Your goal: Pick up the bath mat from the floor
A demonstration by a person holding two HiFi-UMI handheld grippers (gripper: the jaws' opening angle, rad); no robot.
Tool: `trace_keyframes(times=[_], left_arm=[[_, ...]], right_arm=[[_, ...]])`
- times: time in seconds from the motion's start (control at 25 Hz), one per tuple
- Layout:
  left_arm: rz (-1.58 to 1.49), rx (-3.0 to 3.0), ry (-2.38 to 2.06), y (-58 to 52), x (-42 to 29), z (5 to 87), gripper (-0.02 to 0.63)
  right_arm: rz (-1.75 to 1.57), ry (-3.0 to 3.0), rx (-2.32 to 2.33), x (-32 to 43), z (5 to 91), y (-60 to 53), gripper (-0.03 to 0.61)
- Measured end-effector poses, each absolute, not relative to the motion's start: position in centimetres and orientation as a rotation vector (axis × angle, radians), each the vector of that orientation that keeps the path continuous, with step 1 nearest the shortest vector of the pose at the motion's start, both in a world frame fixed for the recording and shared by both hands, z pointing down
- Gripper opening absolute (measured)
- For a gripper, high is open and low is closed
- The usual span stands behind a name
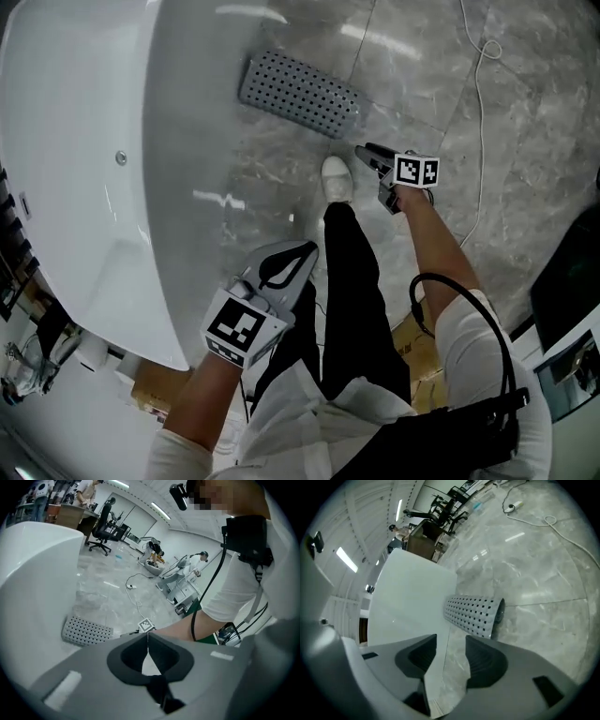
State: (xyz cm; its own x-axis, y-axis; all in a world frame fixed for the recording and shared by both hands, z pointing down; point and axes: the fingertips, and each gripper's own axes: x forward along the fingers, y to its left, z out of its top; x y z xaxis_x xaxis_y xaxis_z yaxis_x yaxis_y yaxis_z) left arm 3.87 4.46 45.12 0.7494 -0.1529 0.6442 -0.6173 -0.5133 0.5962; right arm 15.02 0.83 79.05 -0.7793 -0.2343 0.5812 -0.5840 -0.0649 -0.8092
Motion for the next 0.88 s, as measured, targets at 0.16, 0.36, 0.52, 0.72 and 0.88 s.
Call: trace_keyframes(times=[0.16, 0.36, 0.52, 0.72, 0.88], left_arm=[[0.657, 1.994, -0.592, 3.3, 4.0, 49.1, 0.006], [0.679, 1.919, -0.579, 3.7, 4.0, 53.0, 0.006], [0.686, 1.917, -0.586, 3.7, 3.7, 55.1, 0.006], [0.668, 1.88, -0.597, 3.5, 3.0, 56.4, 0.006], [0.663, 1.859, -0.615, 3.9, 2.5, 57.1, 0.006]], right_arm=[[1.986, -1.898, 0.92, 15.1, 85.7, -0.6, 0.181], [2.079, -1.848, 0.911, 15.0, 92.5, -1.2, 0.206], [2.123, -1.894, 0.82, 12.9, 95.1, -2.4, 0.215], [2.149, -1.929, 0.728, 9.6, 96.9, -4.0, 0.215], [2.136, -1.942, 0.752, 8.4, 97.0, -5.2, 0.1]])
